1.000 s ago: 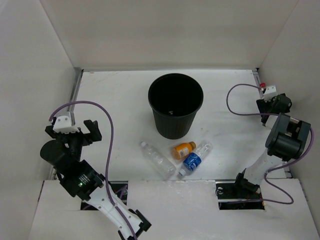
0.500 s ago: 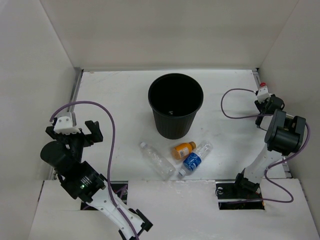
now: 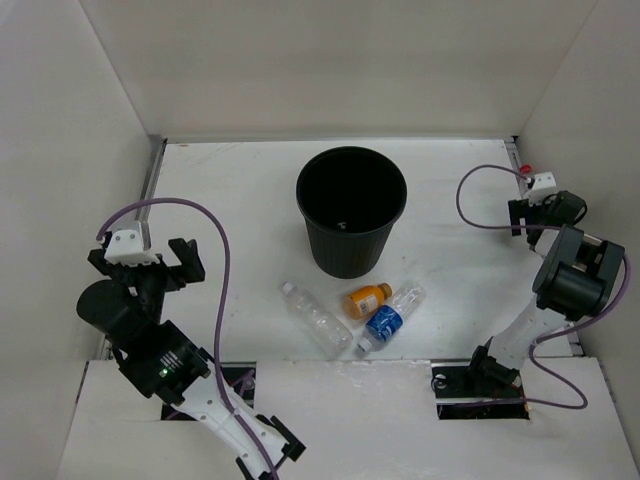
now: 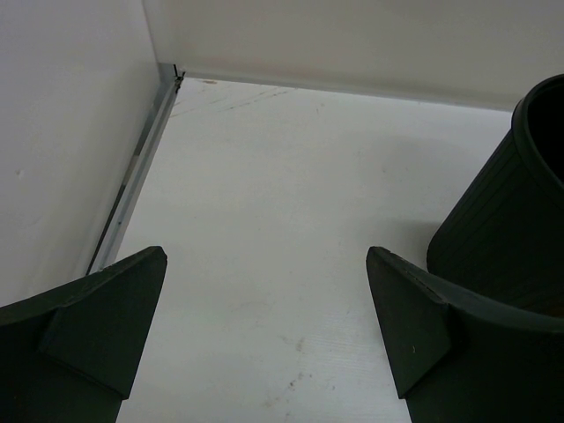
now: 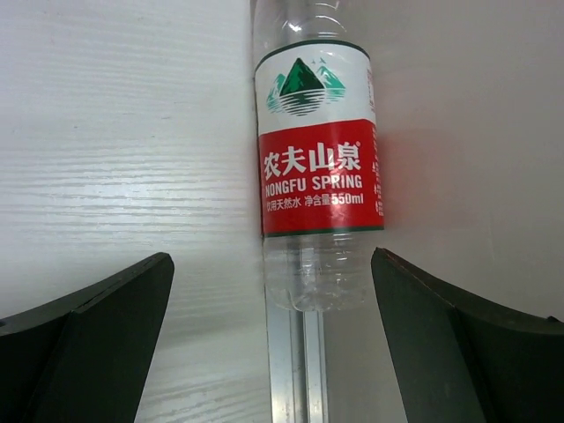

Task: Put the plastic bottles in the bin

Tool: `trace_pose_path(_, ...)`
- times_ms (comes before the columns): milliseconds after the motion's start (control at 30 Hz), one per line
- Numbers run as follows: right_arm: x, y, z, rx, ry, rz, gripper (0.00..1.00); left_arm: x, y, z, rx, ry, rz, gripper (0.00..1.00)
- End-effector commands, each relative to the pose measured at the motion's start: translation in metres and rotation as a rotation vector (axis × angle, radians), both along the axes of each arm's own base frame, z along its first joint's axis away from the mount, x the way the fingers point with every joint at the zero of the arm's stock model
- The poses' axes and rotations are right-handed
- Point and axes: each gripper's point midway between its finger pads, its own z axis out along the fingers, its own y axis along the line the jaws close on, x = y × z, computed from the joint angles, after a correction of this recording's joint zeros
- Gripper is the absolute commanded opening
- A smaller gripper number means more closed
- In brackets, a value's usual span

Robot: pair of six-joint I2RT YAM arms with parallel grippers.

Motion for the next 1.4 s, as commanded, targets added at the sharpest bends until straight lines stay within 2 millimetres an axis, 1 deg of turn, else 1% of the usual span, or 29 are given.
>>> trace_pose_path(0, 0.01, 0.006, 0.034, 0.146, -0.081, 0.029, 0.99, 0.002, -0.002, 0.014, 0.028, -0.021, -0.022, 1.0)
trace_pose_path(67, 0.011, -0.004, 0.033, 0.124, -0.074, -0.007, 0.98, 0.002, -0.002, 0.015, 0.025, -0.02, -0.027, 1.0)
trace_pose_path(133, 0.01, -0.012, 0.028, 0.094, -0.052, -0.026, 0.98, 0.002, -0.003, 0.014, 0.023, -0.02, -0.034, 1.0)
trace_pose_path(267, 0.008, -0.019, 0.022, 0.081, -0.031, -0.027, 0.96, 0.002, -0.006, 0.013, 0.02, -0.022, -0.045, 1.0)
trace_pose_path(400, 0.004, -0.022, 0.018, 0.094, -0.022, -0.029, 0.89, 0.002, -0.008, 0.015, 0.023, -0.025, -0.052, 1.0)
trace_pose_path(467, 0.003, -0.027, 0.017, 0.077, -0.017, -0.038, 0.9, 0.002, -0.008, 0.016, 0.025, -0.027, -0.052, 1.0)
trace_pose_path(500, 0.0, -0.032, 0.015, 0.065, -0.013, -0.05, 0.94, 0.001, -0.008, 0.018, 0.026, -0.028, -0.054, 1.0)
trace_pose_path(633, -0.006, -0.042, 0.008, 0.06, -0.009, -0.071, 0.95, 0.001, -0.009, 0.019, 0.025, -0.028, -0.057, 1.0)
trace_pose_path(833, -0.006, -0.044, 0.004, 0.066, -0.008, -0.065, 0.86, 0.002, -0.012, 0.021, 0.016, -0.032, -0.076, 1.0)
trace_pose_path(867, -0.005, -0.044, 0.004, 0.064, -0.007, -0.064, 0.84, 0.002, -0.013, 0.022, 0.017, -0.033, -0.077, 1.0)
trace_pose_path(1000, -0.004, -0.045, -0.003, 0.064, 0.008, -0.069, 0.7, 0.0, -0.014, 0.025, 0.023, -0.039, -0.074, 1.0)
trace_pose_path(1133, -0.002, -0.045, -0.004, 0.068, 0.007, -0.068, 0.62, 0.0, -0.015, 0.025, 0.022, -0.036, -0.074, 1.0)
trace_pose_path(1167, -0.002, -0.046, -0.005, 0.071, 0.008, -0.067, 0.59, -0.001, -0.015, 0.025, 0.021, -0.036, -0.074, 1.0)
trace_pose_path(1233, -0.002, -0.045, -0.008, 0.072, 0.018, -0.065, 0.49, -0.001, -0.015, 0.026, 0.022, -0.037, -0.074, 1.0)
trace_pose_path(1300, -0.003, -0.044, -0.01, 0.068, 0.026, -0.063, 0.36, 0.0, -0.015, 0.026, 0.019, -0.036, -0.074, 1.0)
trace_pose_path(1367, -0.007, -0.041, -0.007, 0.064, 0.028, -0.061, 0.26, 0.0, -0.014, 0.025, 0.018, -0.035, -0.073, 1.0)
